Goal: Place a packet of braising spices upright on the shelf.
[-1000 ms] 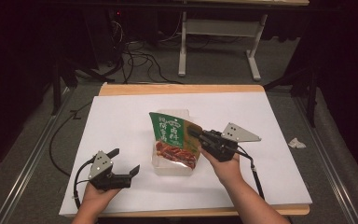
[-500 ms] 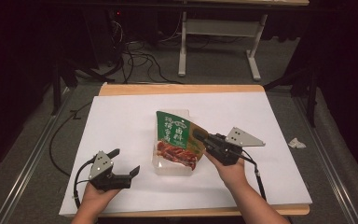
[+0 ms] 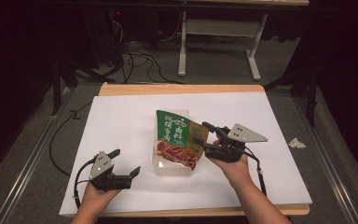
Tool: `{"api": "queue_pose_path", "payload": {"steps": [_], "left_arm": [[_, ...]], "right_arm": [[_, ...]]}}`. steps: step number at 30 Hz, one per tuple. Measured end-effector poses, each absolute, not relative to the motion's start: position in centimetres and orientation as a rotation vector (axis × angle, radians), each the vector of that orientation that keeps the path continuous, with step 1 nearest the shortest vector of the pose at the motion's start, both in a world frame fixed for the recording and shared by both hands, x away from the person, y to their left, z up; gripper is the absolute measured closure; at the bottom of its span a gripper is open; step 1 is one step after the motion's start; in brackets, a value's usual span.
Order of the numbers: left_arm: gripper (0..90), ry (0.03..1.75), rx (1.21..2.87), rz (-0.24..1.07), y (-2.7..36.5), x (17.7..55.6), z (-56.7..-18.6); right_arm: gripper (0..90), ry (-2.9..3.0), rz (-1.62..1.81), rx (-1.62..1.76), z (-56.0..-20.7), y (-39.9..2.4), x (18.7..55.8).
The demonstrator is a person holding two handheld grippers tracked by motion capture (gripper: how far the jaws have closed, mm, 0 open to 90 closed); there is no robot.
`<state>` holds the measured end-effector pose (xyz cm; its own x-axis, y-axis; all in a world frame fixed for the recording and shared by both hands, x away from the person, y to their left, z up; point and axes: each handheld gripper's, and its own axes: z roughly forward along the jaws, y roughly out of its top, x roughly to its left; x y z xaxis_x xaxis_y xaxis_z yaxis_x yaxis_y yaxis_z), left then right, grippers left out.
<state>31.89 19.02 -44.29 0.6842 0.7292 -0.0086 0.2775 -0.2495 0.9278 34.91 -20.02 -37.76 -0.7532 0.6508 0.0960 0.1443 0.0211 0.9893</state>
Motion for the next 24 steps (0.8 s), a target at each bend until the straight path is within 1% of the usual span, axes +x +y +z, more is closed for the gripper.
{"api": "queue_pose_path", "payload": {"steps": [1, 3, 5, 8, 12, 19, 24], "left_arm": [[4.6, 0.798, 1.825, 0.527, 19.0, 31.9, -44.3], [4.5, 0.8, 1.823, 0.527, 19.0, 31.9, -44.3], [4.6, 0.801, 1.823, 0.529, 19.0, 31.9, -44.2], [4.6, 0.804, 1.821, 0.526, 19.1, 31.8, -44.2], [4.6, 0.805, 1.827, 0.525, 19.0, 31.8, -44.3], [4.5, 0.809, 1.831, 0.529, 19.0, 31.9, -44.3], [4.5, 0.799, 1.834, 0.526, 18.9, 31.9, -44.4]], "right_arm": [[26.3, 1.916, 1.768, 0.838, -37.8, -20.1, 34.9], [16.8, 1.915, 1.737, 0.859, -37.8, -20.3, 34.9], [12.2, 1.914, 1.712, 0.871, -37.7, -20.6, 34.8], [11.5, 1.915, 1.654, 0.906, -37.7, -21.4, 34.5], [11.7, 1.898, 1.616, 0.945, -38.1, -23.7, 33.9], [12.3, 1.826, 1.523, 1.058, -39.5, -29.9, 32.5], [12.0, 1.767, 1.449, 1.132, -40.7, -34.1, 30.4]]}}
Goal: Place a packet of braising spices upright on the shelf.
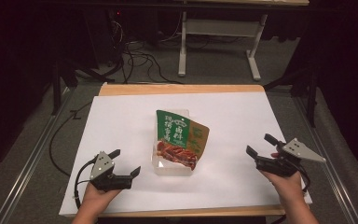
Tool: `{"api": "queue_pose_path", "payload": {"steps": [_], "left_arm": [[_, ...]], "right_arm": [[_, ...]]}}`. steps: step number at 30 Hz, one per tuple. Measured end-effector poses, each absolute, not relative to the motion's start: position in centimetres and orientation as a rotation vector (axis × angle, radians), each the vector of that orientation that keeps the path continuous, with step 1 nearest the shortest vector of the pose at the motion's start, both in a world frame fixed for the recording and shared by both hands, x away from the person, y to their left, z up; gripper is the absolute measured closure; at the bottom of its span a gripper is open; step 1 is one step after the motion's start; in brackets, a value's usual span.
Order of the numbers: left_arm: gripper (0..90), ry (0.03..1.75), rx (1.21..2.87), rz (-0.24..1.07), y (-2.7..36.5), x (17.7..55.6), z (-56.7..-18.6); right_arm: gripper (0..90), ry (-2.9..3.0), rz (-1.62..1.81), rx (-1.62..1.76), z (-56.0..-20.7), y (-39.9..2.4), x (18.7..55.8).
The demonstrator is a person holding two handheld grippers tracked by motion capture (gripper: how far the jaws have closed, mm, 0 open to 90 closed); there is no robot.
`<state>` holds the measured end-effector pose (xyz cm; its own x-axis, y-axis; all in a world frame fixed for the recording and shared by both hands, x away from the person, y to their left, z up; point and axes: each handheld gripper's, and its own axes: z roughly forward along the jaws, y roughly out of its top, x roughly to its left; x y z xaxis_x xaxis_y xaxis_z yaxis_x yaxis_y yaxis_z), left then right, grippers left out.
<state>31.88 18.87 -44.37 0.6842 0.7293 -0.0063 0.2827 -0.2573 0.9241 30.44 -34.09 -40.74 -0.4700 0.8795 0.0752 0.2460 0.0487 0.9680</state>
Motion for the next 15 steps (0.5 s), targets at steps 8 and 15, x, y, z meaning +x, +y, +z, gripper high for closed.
{"api": "queue_pose_path", "payload": {"steps": [8, 15], "left_arm": [[4.5, 0.788, 1.839, 0.505, 18.2, 32.3, -44.5], [4.5, 0.777, 1.848, 0.513, 18.1, 32.0, -44.4]], "right_arm": [[12.5, 1.738, 1.423, 1.194, -42.1, -35.5, 30.7], [12.9, 1.737, 1.449, 1.199, -42.3, -35.7, 30.6]]}}
